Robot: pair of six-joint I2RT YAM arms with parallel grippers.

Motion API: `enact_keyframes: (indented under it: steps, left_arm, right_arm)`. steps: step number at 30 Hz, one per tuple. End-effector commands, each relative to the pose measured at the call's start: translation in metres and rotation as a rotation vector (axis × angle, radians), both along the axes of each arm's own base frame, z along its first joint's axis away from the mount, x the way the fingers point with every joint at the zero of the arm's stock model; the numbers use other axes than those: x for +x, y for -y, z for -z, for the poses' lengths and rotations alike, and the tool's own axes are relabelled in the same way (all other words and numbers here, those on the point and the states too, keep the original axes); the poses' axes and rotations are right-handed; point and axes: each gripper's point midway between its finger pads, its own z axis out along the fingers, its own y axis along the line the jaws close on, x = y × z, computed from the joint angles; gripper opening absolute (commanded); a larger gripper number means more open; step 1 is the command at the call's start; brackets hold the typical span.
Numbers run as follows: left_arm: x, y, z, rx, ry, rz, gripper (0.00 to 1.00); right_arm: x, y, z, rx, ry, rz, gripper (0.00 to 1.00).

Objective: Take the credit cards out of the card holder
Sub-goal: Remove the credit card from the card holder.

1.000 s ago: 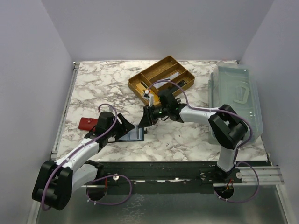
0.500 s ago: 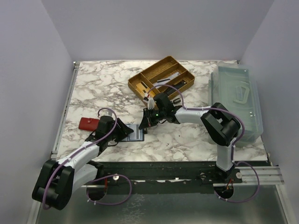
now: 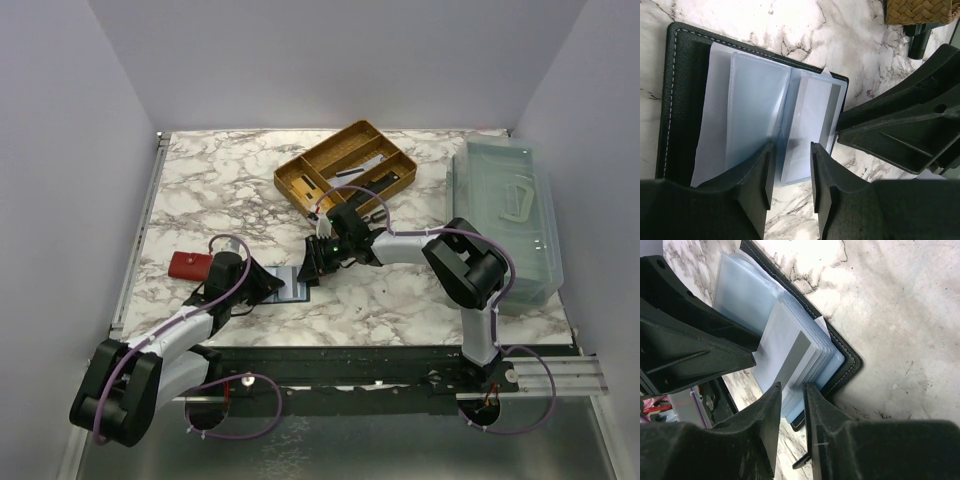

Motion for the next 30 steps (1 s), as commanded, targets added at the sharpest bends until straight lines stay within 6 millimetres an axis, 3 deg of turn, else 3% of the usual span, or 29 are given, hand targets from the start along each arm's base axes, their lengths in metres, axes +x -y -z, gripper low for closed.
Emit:
enact_keyframes:
  steps: [1,12,17,23,30]
  left_arm:
    - [-0.004,0.004,0.005,-0.02,-0.015,0.021,0.38]
    - [-0.006,0.011,0.005,-0.054,-0.019,0.055,0.3]
    - [-0.007,0.012,0.006,-0.063,-0.023,0.059,0.21]
    - [-0.007,0.016,0.004,-0.08,-0.022,0.071,0.16]
    - [-0.009,0.016,0.007,-0.088,-0.033,0.065,0.11]
  right_arm:
    - [0.0,0.0,0.008,-0.031,-0.012,0.005,0.33]
    - [-0.012,-0.01,-0.022,0.082,-0.043,-0.053,0.35]
    - [-0.004,-0.007,-0.035,0.112,-0.028,-0.035,0.35]
    - [0.008,0.003,-0.02,0.053,-0.032,0.024,0.36]
    - [0.007,0.006,-0.008,0.017,-0.066,0.038,0.37]
